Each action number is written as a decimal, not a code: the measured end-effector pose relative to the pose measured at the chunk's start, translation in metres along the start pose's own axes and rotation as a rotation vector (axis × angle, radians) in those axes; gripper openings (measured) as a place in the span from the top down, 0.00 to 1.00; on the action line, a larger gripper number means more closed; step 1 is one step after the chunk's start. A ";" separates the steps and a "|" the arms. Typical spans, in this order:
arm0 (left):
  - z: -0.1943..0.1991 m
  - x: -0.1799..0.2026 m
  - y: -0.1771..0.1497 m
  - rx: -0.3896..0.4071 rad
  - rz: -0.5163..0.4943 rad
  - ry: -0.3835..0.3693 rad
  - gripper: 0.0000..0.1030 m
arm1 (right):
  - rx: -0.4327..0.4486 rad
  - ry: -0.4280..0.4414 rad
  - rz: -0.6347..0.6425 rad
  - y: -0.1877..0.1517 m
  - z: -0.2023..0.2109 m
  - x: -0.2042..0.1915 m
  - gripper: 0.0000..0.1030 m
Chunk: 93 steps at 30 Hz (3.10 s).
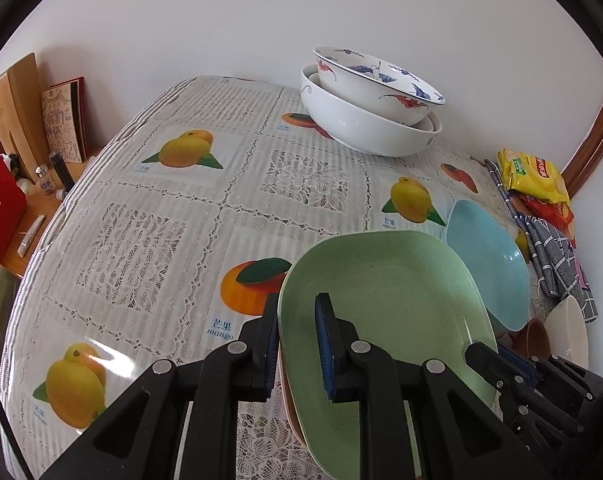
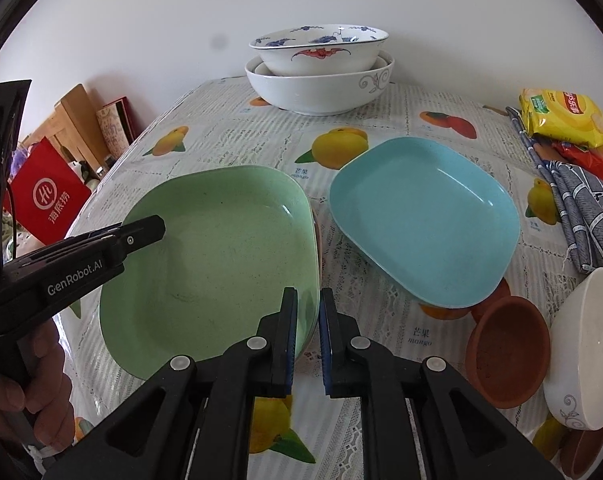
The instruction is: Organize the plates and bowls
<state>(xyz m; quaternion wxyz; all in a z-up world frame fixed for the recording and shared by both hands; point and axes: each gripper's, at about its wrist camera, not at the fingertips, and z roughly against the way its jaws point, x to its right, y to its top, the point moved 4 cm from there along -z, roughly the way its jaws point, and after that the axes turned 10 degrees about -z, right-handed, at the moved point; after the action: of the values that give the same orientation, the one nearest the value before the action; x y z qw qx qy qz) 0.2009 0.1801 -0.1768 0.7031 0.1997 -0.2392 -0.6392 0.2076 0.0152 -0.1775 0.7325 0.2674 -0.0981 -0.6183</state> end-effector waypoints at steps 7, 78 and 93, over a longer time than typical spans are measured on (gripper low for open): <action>0.001 -0.003 0.000 -0.027 -0.014 0.049 0.69 | 0.052 -0.025 -0.016 0.008 0.016 0.017 0.68; -0.007 0.130 0.075 -0.010 -0.156 -0.143 0.92 | 0.158 -0.184 -0.229 0.084 0.051 0.128 0.96; 0.072 0.137 0.040 0.048 -0.144 -0.156 0.92 | 0.231 -0.144 -0.270 0.039 0.133 0.116 0.96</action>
<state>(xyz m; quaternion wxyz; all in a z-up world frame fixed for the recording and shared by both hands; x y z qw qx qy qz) 0.1996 0.0497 -0.0845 0.6297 0.1824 -0.2935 -0.6957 0.2026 -0.1282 -0.0675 0.5985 0.3155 -0.1836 -0.7131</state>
